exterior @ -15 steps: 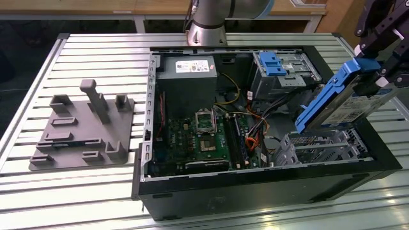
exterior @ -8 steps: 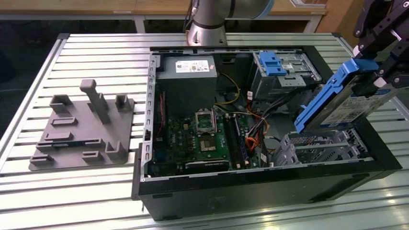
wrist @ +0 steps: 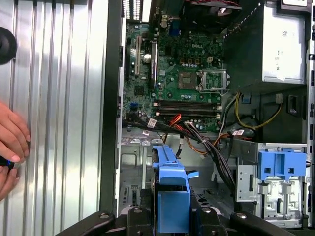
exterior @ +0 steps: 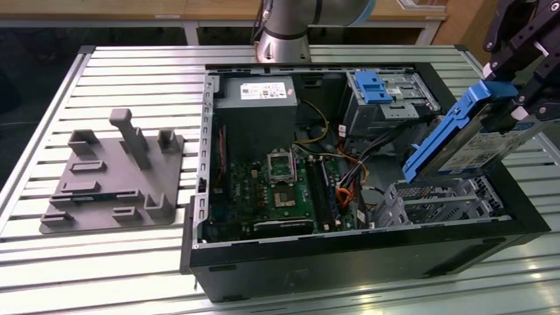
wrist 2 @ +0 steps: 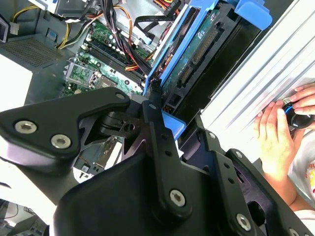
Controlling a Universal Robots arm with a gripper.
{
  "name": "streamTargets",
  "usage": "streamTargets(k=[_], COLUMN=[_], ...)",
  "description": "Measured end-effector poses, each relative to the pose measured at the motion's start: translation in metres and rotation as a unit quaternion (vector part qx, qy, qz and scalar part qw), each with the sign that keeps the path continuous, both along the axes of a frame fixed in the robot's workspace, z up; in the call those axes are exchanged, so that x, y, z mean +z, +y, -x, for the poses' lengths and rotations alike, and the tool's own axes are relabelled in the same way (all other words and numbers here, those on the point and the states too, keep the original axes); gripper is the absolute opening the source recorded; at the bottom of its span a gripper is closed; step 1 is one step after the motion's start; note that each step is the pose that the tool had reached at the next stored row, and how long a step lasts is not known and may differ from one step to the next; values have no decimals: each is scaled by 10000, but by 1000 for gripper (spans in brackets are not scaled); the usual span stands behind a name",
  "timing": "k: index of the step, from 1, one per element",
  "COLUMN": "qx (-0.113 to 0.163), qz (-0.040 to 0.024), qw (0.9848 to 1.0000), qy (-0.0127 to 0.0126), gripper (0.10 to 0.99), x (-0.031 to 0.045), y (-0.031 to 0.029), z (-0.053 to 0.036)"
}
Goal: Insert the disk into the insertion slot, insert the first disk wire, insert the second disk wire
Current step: 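Insert the disk into the insertion slot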
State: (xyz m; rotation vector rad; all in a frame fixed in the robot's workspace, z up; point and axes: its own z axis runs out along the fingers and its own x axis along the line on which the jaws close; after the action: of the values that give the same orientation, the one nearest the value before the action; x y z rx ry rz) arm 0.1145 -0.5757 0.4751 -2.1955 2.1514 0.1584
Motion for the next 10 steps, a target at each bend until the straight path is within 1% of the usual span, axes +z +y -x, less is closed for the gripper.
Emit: streamTargets(k=[10], qx=[0], qz=[1], qw=[10000], qy=[0], gripper=[365], x=[-32], y=[-1], z=[-1])
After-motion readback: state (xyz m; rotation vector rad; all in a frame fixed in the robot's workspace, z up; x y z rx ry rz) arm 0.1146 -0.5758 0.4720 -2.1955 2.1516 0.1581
